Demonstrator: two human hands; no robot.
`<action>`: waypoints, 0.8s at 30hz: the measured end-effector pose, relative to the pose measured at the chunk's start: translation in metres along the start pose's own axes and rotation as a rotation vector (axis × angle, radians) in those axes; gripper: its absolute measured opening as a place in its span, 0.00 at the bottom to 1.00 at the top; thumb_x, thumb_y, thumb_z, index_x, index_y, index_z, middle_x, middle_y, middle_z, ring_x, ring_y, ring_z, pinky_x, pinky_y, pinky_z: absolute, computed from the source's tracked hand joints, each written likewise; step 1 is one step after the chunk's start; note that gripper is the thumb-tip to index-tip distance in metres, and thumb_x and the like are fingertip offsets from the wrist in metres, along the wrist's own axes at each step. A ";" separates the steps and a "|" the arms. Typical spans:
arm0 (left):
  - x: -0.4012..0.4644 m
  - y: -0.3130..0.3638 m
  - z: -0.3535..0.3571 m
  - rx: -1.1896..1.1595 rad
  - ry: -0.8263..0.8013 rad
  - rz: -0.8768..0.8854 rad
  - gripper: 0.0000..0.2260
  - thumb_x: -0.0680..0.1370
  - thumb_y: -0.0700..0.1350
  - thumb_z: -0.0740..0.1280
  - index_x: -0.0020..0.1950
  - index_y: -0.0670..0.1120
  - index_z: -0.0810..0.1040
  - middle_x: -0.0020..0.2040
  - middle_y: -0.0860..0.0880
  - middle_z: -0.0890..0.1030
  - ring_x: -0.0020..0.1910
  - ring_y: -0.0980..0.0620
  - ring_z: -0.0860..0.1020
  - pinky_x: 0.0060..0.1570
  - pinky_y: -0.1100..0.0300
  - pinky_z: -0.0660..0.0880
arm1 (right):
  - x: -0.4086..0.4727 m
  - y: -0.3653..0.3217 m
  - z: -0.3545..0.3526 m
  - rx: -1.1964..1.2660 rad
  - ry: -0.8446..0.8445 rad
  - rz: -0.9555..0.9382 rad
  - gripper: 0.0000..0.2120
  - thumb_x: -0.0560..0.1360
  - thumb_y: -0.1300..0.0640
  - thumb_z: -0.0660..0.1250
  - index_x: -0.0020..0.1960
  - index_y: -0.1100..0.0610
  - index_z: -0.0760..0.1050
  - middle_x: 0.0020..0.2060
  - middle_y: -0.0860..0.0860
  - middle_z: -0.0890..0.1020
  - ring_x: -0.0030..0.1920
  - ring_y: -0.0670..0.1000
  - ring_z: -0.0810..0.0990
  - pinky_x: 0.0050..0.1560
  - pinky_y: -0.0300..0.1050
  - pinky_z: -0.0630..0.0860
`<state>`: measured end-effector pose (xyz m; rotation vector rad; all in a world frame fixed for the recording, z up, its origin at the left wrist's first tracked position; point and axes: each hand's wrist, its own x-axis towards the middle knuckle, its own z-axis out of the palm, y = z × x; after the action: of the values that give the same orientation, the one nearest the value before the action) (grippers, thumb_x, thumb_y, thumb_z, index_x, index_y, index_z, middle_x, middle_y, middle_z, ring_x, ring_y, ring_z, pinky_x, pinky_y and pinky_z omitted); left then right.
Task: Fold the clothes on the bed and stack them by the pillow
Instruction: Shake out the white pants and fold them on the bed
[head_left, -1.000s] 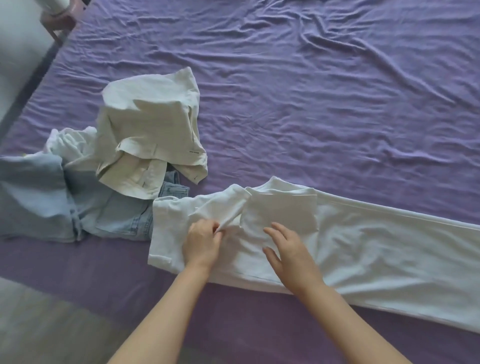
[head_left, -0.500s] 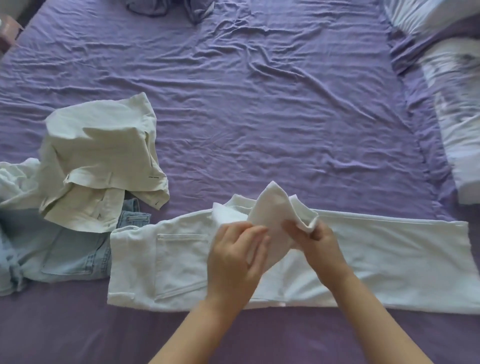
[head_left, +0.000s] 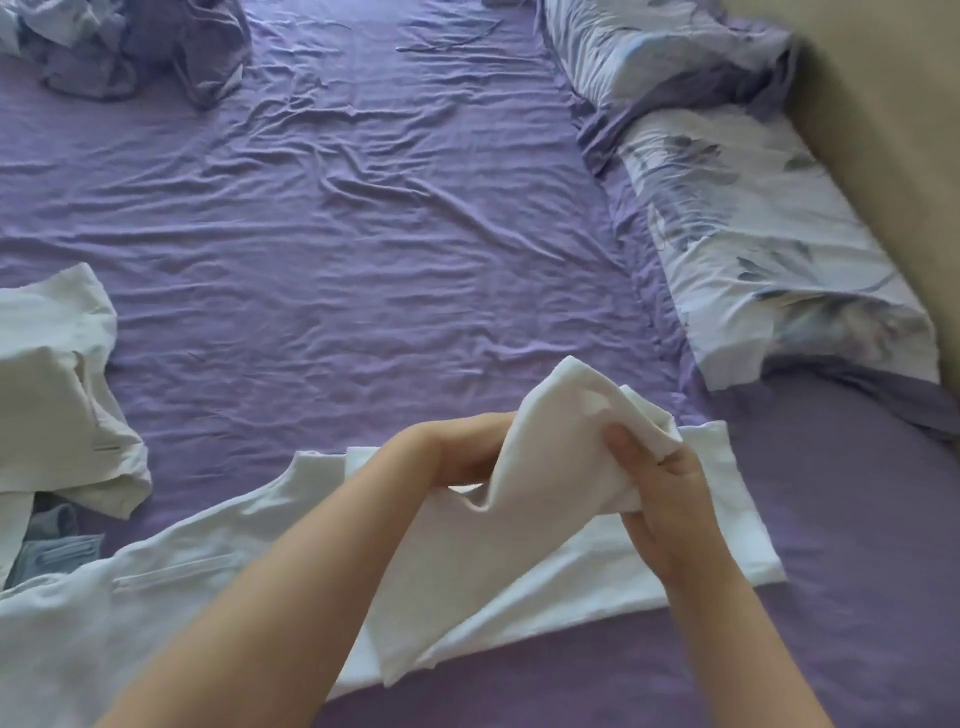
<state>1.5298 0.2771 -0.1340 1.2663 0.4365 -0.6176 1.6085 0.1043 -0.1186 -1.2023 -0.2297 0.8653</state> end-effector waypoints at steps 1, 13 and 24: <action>0.011 0.002 0.006 -0.064 -0.034 -0.017 0.09 0.78 0.43 0.60 0.49 0.47 0.81 0.40 0.51 0.78 0.37 0.56 0.76 0.36 0.65 0.72 | 0.000 -0.005 -0.010 -0.002 0.032 -0.029 0.17 0.66 0.53 0.73 0.55 0.55 0.80 0.46 0.51 0.85 0.49 0.49 0.83 0.42 0.40 0.79; 0.117 0.063 0.066 -0.077 -0.003 0.229 0.15 0.72 0.45 0.71 0.59 0.48 0.80 0.46 0.50 0.84 0.41 0.53 0.82 0.39 0.63 0.77 | -0.037 -0.022 -0.146 0.146 0.371 -0.155 0.07 0.71 0.58 0.66 0.47 0.51 0.81 0.45 0.50 0.84 0.47 0.48 0.81 0.45 0.39 0.78; 0.216 0.063 0.106 0.196 0.432 0.154 0.07 0.70 0.48 0.74 0.37 0.52 0.77 0.33 0.55 0.75 0.31 0.57 0.73 0.30 0.65 0.70 | -0.052 0.031 -0.235 -0.266 0.754 -0.038 0.09 0.72 0.57 0.70 0.47 0.44 0.75 0.42 0.44 0.81 0.40 0.43 0.78 0.40 0.34 0.74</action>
<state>1.7315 0.1451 -0.1940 1.6114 0.6383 -0.2564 1.6964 -0.0969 -0.2215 -1.6828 0.2529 0.3061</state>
